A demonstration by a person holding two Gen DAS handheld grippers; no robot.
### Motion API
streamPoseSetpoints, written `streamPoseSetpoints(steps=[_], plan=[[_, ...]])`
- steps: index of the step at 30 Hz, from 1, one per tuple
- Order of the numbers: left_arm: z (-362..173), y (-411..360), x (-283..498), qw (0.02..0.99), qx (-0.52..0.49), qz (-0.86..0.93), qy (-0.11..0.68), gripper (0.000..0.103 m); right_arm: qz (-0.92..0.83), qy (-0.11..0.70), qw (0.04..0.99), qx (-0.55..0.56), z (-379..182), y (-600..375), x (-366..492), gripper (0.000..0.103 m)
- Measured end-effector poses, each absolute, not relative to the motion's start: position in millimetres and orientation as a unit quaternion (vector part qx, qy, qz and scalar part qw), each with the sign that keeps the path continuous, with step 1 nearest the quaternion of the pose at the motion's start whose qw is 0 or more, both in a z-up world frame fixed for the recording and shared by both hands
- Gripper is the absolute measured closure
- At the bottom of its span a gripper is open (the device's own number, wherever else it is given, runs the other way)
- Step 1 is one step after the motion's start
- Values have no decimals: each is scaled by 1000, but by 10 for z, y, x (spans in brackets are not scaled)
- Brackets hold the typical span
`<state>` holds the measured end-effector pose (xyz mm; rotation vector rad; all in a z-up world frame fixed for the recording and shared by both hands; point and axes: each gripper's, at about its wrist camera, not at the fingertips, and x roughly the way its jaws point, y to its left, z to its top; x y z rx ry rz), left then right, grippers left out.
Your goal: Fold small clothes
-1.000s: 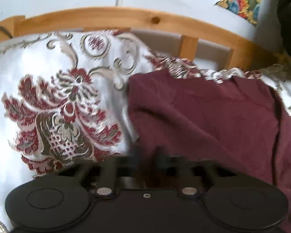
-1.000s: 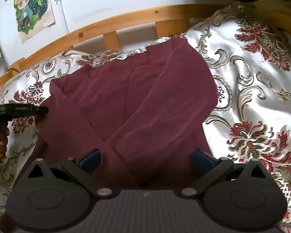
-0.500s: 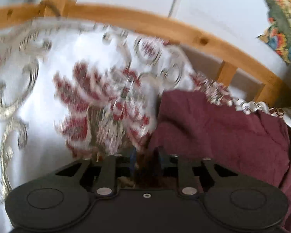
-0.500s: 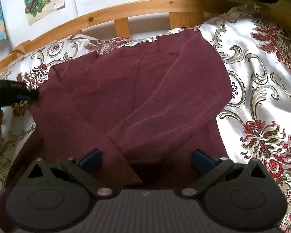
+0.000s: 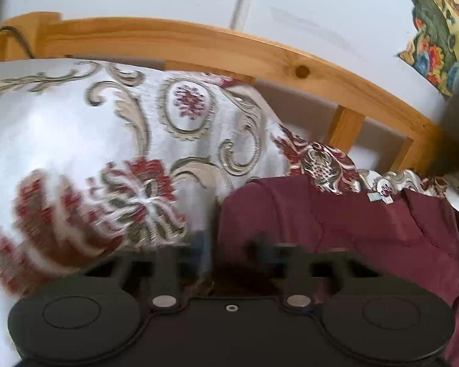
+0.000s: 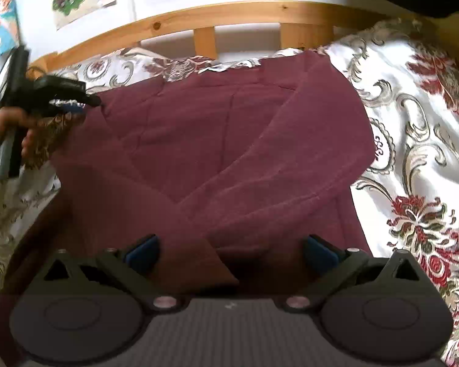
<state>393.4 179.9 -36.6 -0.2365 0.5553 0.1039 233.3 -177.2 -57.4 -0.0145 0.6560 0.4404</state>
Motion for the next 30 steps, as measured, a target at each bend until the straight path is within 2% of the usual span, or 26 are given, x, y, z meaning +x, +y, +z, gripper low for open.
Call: streamPoseSetpoints(steps=[3, 8, 11, 13, 14, 16, 18, 20, 23, 25, 26, 28, 30], plan=[[-375, 1800, 3975, 959, -108, 49, 257, 99, 220, 319, 922, -20, -602, -1717, 2332, 0], [-341, 1722, 3988, 968, -35, 71, 239, 100, 224, 330, 917, -26, -652, -1681, 2363, 0], [-403, 1826, 4040, 958, -71, 69, 271, 95, 223, 333, 916, -28, -665, -1673, 2369, 0], [-397, 1913, 4001, 954, -123, 52, 269, 77, 223, 333, 916, -28, -661, -1676, 2364, 0], [-365, 1940, 3966, 952, -145, 44, 267, 71, 222, 332, 916, -28, -659, -1679, 2362, 0], [-310, 1932, 3872, 953, -157, 37, 258, 53, 222, 331, 917, -29, -655, -1680, 2353, 0], [-270, 1904, 3735, 953, -151, 43, 258, 45, 222, 331, 917, -29, -650, -1680, 2346, 0], [-275, 1885, 3603, 952, -143, 48, 267, 44, 222, 331, 917, -29, -649, -1679, 2343, 0], [-342, 1842, 3448, 945, -120, 54, 301, 49, 224, 331, 916, -32, -641, -1665, 2330, 0], [-406, 1793, 3388, 941, -100, 40, 322, 64, 227, 331, 915, -33, -635, -1657, 2329, 0], [-429, 1763, 3385, 939, -90, 31, 330, 69, 228, 332, 915, -34, -636, -1655, 2335, 0], [-467, 1729, 3388, 938, -79, 23, 337, 99, 228, 333, 914, -32, -640, -1660, 2335, 0], [-463, 1726, 3370, 940, -85, 38, 329, 101, 230, 334, 914, -29, -645, -1681, 2351, 0]])
